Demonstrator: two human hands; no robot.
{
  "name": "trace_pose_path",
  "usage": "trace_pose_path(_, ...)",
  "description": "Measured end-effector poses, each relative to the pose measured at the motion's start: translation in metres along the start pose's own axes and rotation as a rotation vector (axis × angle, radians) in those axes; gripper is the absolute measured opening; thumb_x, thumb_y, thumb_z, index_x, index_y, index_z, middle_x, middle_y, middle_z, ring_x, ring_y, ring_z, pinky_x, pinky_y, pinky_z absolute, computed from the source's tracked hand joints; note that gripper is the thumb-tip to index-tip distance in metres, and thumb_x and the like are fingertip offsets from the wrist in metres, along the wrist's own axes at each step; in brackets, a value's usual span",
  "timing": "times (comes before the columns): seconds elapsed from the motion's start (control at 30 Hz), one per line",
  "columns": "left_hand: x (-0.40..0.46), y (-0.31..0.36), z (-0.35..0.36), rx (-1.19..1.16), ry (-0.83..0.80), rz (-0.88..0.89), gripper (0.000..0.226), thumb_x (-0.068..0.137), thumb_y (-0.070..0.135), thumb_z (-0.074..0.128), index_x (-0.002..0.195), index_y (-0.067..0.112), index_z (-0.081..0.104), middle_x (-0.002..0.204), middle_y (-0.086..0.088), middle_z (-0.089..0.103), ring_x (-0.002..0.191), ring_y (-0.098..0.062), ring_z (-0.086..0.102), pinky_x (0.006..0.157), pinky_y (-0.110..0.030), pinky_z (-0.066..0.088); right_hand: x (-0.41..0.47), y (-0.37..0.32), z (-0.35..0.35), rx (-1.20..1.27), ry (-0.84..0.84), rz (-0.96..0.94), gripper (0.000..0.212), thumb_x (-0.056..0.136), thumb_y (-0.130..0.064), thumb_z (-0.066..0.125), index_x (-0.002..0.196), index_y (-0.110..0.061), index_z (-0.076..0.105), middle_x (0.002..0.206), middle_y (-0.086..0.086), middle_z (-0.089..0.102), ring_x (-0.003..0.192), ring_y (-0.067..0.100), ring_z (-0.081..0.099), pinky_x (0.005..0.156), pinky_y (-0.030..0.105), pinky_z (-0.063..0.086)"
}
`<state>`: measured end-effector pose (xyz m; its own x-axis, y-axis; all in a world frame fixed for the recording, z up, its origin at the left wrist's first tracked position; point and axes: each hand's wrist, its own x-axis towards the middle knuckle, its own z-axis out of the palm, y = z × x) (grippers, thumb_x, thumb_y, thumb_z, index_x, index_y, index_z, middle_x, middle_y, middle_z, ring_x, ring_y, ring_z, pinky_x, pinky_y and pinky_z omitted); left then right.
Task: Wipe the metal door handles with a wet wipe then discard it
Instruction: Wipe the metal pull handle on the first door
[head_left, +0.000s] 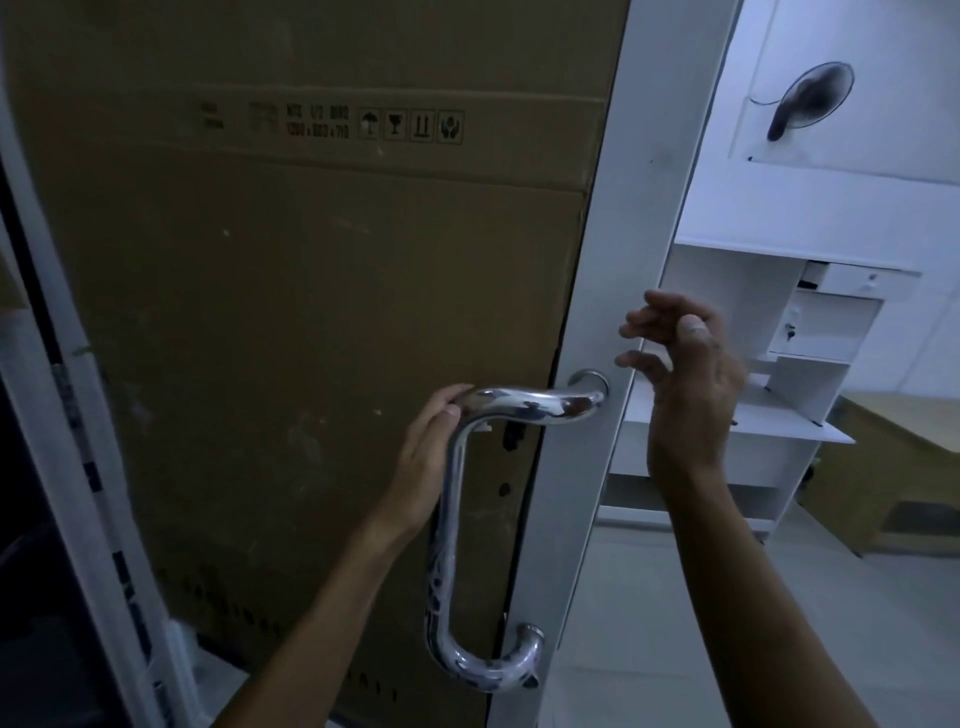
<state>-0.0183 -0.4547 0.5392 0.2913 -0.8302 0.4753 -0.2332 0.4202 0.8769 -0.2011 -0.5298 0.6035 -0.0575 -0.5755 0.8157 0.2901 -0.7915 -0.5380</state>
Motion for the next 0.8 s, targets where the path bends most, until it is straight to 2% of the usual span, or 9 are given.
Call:
trace_pose_path(0.1,0.007,0.012,0.008,0.324,-0.065,0.188,0.034,0.098,0.029,0.033,0.122,0.021,0.056,0.115,0.006,0.06,0.106,-0.005,0.054,0.089,-0.018,0.041,0.0,0.003,-0.004,-0.017,0.032,0.016,0.028,0.099,-0.022,0.034,0.105,-0.022,0.061,0.094,-0.003,0.065,0.091,0.017,0.063,0.066,0.026,0.052)
trace_pose_path(0.17,0.01,0.021,0.017,0.639,-0.069,0.402,0.035,0.097,0.028,0.034,0.121,0.017,0.056,0.115,0.004,0.058,0.104,-0.009,0.051,0.09,-0.022,0.039,0.0,0.005,-0.006,-0.016,0.054,0.033,0.028,0.099,-0.022,0.034,0.104,-0.022,0.061,0.094,-0.002,0.065,0.09,0.017,0.063,0.066,0.026,0.052)
trace_pose_path(0.23,0.007,0.025,0.028,0.871,-0.044,0.537,0.035,0.096,0.028,0.033,0.122,0.016,0.054,0.118,0.002,0.057,0.108,-0.012,0.049,0.097,-0.025,0.035,-0.001,0.008,-0.007,-0.018,0.064,0.046,0.028,0.099,-0.024,0.034,0.104,-0.023,0.061,0.093,-0.002,0.065,0.09,0.016,0.063,0.066,0.026,0.052)
trace_pose_path(0.37,-0.006,0.014,0.037,0.949,0.027,0.628,0.042,0.098,0.022,0.033,0.136,0.011,0.048,0.134,-0.006,0.053,0.128,-0.017,0.044,0.113,-0.036,0.032,-0.002,0.012,-0.01,-0.013,0.059,0.06,0.028,0.099,-0.025,0.034,0.103,-0.023,0.061,0.091,-0.004,0.065,0.088,0.014,0.063,0.066,0.024,0.051)
trace_pose_path(0.47,-0.013,0.0,0.041,1.024,0.058,0.692,0.048,0.099,0.019,0.033,0.145,0.008,0.038,0.148,-0.008,0.044,0.142,-0.02,0.032,0.118,-0.036,0.025,-0.002,0.015,-0.011,-0.015,0.057,0.075,0.028,0.099,-0.026,0.034,0.102,-0.023,0.061,0.091,-0.006,0.066,0.087,0.013,0.064,0.065,0.023,0.051)
trace_pose_path(0.6,-0.014,-0.005,0.054,1.06,0.12,0.693,0.049,0.099,0.02,0.034,0.146,0.007,0.036,0.151,-0.01,0.04,0.145,-0.021,0.027,0.118,-0.037,0.025,-0.002,0.017,-0.012,-0.017,0.059,0.091,0.028,0.098,-0.028,0.033,0.101,-0.023,0.061,0.091,-0.004,0.065,0.087,0.014,0.064,0.065,0.023,0.051)
trace_pose_path(0.73,-0.012,-0.001,0.073,1.206,0.079,0.779,0.054,0.094,0.02,0.04,0.146,0.005,0.037,0.149,-0.013,0.042,0.143,-0.024,0.032,0.12,-0.036,0.017,0.0,0.017,-0.014,-0.007,0.066,0.105,0.029,0.098,-0.029,0.033,0.101,-0.022,0.061,0.092,0.001,0.064,0.086,0.013,0.063,0.065,0.023,0.051)
trace_pose_path(0.8,-0.008,0.002,0.077,1.314,0.049,0.809,0.053,0.095,0.022,0.038,0.144,0.003,0.04,0.148,-0.015,0.044,0.14,-0.025,0.037,0.12,-0.037,0.02,0.001,0.017,-0.014,-0.01,0.063,0.107,0.029,0.098,-0.029,0.033,0.101,-0.022,0.061,0.092,0.0,0.064,0.085,0.012,0.063,0.065,0.022,0.051)
